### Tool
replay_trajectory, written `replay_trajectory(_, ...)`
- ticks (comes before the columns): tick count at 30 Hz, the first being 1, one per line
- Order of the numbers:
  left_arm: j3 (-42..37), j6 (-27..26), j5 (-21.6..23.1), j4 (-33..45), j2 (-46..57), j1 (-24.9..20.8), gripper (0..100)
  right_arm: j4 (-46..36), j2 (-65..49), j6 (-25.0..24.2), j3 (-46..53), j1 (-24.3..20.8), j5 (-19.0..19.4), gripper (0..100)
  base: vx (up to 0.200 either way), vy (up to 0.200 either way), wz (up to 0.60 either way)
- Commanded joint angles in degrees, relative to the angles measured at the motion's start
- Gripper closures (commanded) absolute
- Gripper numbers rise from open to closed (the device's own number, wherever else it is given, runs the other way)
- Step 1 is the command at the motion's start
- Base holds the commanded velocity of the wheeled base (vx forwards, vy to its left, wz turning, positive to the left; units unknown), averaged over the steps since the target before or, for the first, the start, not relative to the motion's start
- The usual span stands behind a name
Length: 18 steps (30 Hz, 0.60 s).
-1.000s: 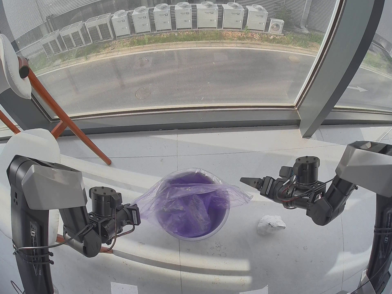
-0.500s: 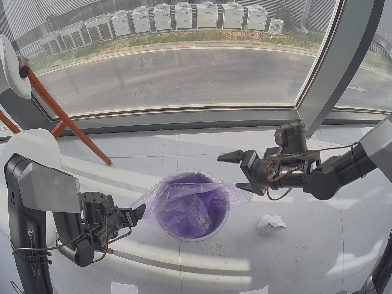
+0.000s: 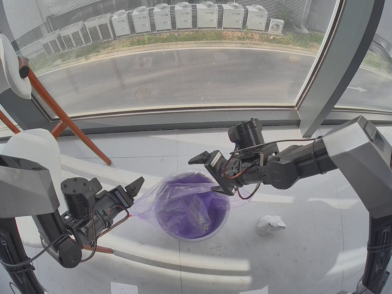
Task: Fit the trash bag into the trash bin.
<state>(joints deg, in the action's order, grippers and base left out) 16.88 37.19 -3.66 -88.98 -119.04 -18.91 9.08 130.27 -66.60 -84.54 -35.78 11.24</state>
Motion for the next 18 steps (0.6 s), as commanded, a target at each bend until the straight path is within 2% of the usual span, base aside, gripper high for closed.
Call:
replay_trajectory(1,-1.3,2.0,0.1,-1.0,5.2,-3.3,0,-1.1,5.4,-0.2,-3.4,-1.2,-1.0,0,0.000,0.000,0.00)
replay_trajectory(4,-1.4,2.4,-0.1,-1.0,5.2,-3.4,0,-1.1,7.4,-0.1,-3.7,-2.0,-2.9,0,0.000,0.000,0.00)
replay_trajectory(10,-1.5,2.8,-0.2,-1.0,5.2,-3.4,0,-1.1,11.1,-0.1,-7.7,-2.0,-3.2,0,0.000,0.000,0.00)
replay_trajectory(11,-1.5,2.8,-0.2,-1.0,5.2,-3.4,0,-1.2,11.7,-0.1,-8.6,-2.0,-3.3,100,0.000,0.000,0.00)
replay_trajectory(18,-1.4,2.7,-0.2,-1.0,5.2,-3.3,0,-3.0,11.9,-0.1,-9.2,-2.1,-3.8,100,0.000,0.000,0.00)
